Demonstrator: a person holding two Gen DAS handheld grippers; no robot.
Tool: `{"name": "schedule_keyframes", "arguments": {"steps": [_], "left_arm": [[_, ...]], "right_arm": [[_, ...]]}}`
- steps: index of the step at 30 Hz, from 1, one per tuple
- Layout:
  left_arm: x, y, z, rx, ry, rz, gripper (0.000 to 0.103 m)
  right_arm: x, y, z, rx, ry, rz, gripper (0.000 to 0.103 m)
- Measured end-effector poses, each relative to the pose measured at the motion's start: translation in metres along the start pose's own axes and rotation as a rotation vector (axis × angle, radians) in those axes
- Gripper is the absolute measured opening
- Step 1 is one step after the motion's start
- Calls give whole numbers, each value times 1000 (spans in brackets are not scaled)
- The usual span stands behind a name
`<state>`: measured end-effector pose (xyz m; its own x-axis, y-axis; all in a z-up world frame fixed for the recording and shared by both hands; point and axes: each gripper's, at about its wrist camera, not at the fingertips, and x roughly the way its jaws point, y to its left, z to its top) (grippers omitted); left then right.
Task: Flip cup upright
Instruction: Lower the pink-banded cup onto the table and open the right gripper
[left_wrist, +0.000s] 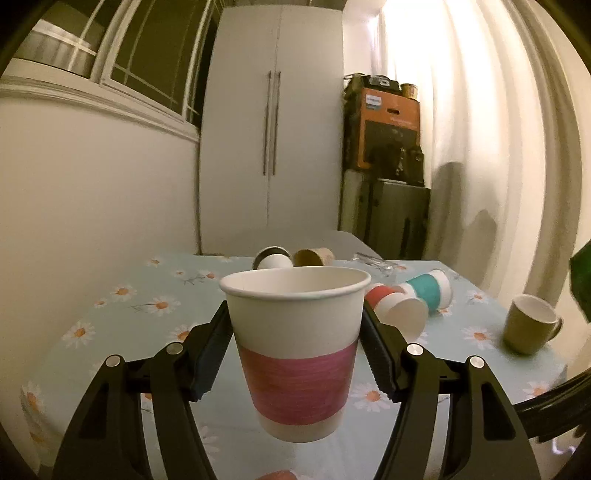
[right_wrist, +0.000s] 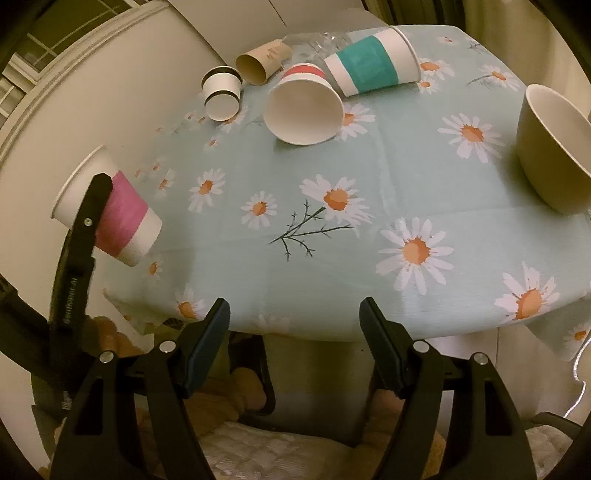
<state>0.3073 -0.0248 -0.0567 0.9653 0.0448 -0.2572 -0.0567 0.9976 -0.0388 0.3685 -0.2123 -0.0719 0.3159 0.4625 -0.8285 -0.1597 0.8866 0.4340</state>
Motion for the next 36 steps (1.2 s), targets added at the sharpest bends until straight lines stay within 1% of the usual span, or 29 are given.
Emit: {"name": "schedule_keyframes", "arguments": {"steps": [1,4,13,16,20,23,26,28,33,36], "left_arm": [[-1,-1,-5,-4,-20,26,65],[-2,-3,-14,-17,-53,49,65],[7,-8,-42,18,-98,108,65],[6,-12,-52,47,-121,138,65],[5,-15,-55,59,-138,147,65],[5,-18,-55,64,-146,140,67],[7,-15,-57,50,-131,142,67],[10,-14,-59,41,-110,132,67],[10,-14,-64,47,-99,124,67],[10,-16,-65,56,-87,104,68]], "right_arm": [[1,0,0,0,3,-2,72],[4,-1,0,-3,9,-10,72],[10,-6,1,0,26,-29,72],[12,-7,0,3,31,-35,72],[13,-10,1,15,38,-42,72],[13,-9,2,19,37,-46,72],[12,-9,1,21,37,-48,72],[12,-10,0,23,38,-49,72],[11,-12,1,27,38,-49,72],[9,-13,1,36,33,-45,72]]}}
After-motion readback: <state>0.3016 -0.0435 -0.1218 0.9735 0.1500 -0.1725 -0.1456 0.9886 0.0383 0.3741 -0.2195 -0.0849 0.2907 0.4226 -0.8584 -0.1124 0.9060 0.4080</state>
